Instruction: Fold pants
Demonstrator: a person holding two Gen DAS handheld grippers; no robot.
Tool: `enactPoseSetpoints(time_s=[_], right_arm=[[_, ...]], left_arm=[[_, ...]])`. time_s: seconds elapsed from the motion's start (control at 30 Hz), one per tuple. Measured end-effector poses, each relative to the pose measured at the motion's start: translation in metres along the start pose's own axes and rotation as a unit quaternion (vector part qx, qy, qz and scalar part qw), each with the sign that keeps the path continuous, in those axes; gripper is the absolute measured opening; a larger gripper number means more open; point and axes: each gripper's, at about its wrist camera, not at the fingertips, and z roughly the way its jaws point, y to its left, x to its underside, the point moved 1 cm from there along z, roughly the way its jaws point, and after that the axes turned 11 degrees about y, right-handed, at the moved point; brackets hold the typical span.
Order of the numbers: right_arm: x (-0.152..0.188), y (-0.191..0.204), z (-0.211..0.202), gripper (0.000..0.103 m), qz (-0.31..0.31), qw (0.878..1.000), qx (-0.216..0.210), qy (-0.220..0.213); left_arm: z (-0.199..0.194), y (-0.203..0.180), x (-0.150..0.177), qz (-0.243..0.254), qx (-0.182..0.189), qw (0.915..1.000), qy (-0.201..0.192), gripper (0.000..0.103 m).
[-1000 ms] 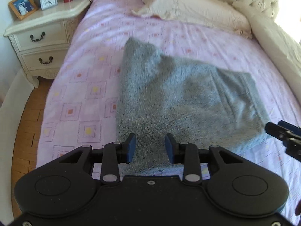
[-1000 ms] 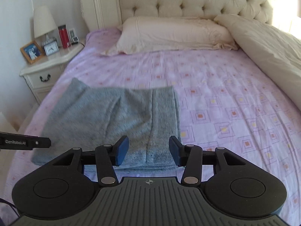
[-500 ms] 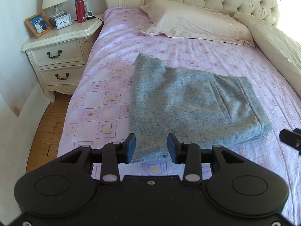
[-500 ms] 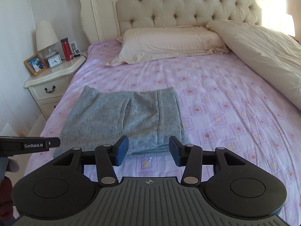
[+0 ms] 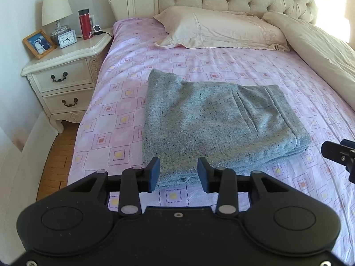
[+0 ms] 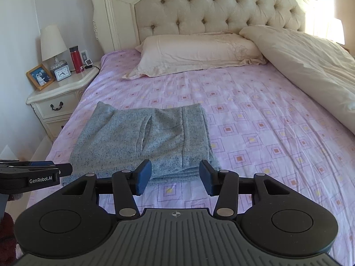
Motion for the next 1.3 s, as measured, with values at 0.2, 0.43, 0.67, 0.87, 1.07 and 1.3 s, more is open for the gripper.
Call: enactPoseSetpoints(time_s=[0.2,0.43,0.67,0.87,1.07,1.3], right_arm=[[0.002,0.002,0.004,0.046,-0.004,1.000,0.000,0.005],[0.002,0.005,0.009,0.046,-0.006,1.000,0.005,0.013],[0.004,0.003,0.012,0.046,-0.003,1.000,0.005,0.019],[0.003,0.001,0.015,0.046,0.004,1.000,0.006,0.020],[0.002,-0.001,0.012,0.046,0.007,1.000,0.003,0.014],[0.001,-0.002,0.012,0.046,0.008,1.000,0.002,0.014]], left_arm=[[0.001,0.001,0.000,-0.007,0.003,1.0000,0.002,0.047],[0.001,0.004,0.000,-0.016,0.009,0.9998,0.005,0.047],[0.004,0.001,0.001,-0.011,0.006,0.9999,0.011,0.047],[0.007,-0.006,0.004,0.006,-0.007,0.9998,0.015,0.047],[0.007,-0.013,0.007,0.022,-0.007,0.9996,0.015,0.047],[0.005,-0.022,0.011,0.044,-0.006,0.9989,0.012,0.047]])
